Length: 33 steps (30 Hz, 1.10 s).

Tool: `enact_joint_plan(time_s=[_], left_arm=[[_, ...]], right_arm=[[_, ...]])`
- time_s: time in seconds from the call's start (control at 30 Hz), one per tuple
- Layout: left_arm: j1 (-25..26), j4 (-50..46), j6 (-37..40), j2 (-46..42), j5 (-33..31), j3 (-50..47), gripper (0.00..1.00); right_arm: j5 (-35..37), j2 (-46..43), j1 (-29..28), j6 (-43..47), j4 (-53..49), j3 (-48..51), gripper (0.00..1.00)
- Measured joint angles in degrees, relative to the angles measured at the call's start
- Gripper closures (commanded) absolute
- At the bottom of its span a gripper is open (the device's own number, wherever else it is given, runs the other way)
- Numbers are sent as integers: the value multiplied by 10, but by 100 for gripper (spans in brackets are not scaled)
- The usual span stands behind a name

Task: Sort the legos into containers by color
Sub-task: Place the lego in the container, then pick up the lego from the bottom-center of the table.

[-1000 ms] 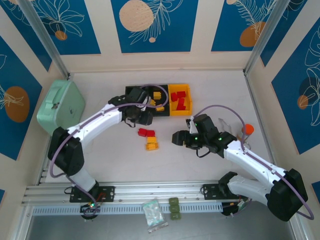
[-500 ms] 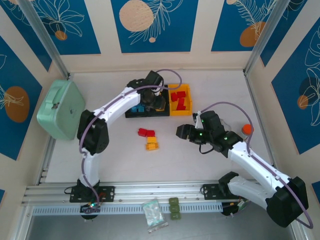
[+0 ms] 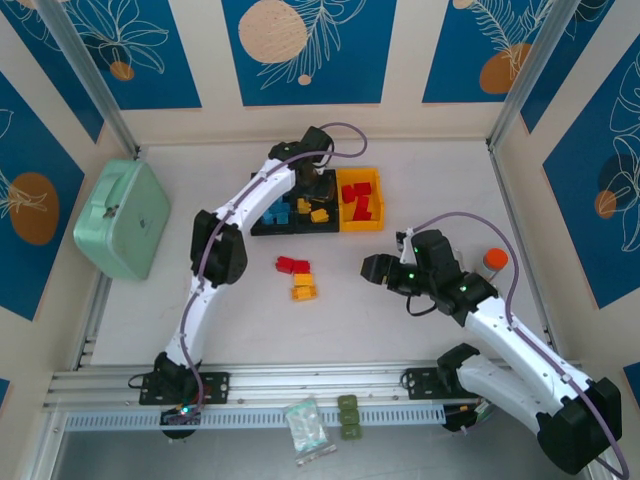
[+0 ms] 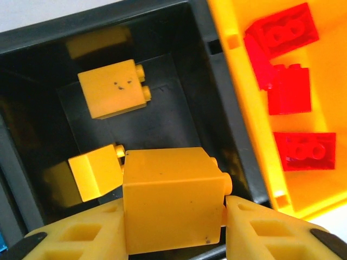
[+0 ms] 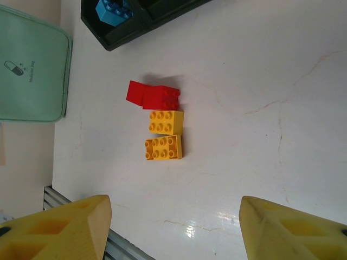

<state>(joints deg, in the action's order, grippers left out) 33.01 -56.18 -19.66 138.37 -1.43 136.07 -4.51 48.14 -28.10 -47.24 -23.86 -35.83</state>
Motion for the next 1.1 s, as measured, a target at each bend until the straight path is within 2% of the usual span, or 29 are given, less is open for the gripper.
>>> enact_joint_plan(time_s=[0.17, 0.4, 0.5, 0.6, 0.8, 1.1], left_arm=[[-1, -5, 1, 14, -2, 9, 44], [2, -2, 1, -8, -1, -12, 44], [5, 23, 0, -87, 9, -118, 43], [8, 59, -3, -204, 23, -256, 43], [9, 128, -16, -433, 43, -495, 41], [9, 167, -58, -614, 48, -767, 40]], right_arm=[[0, -5, 5, 0, -3, 0, 36], [-1, -3, 5, -4, -2, 2, 36], [0, 4, 1, -4, -2, 3, 36], [2, 17, -14, -3, -3, 3, 36], [29, 63, -73, 2, -18, -21, 36], [75, 161, -151, 3, -13, -74, 33]])
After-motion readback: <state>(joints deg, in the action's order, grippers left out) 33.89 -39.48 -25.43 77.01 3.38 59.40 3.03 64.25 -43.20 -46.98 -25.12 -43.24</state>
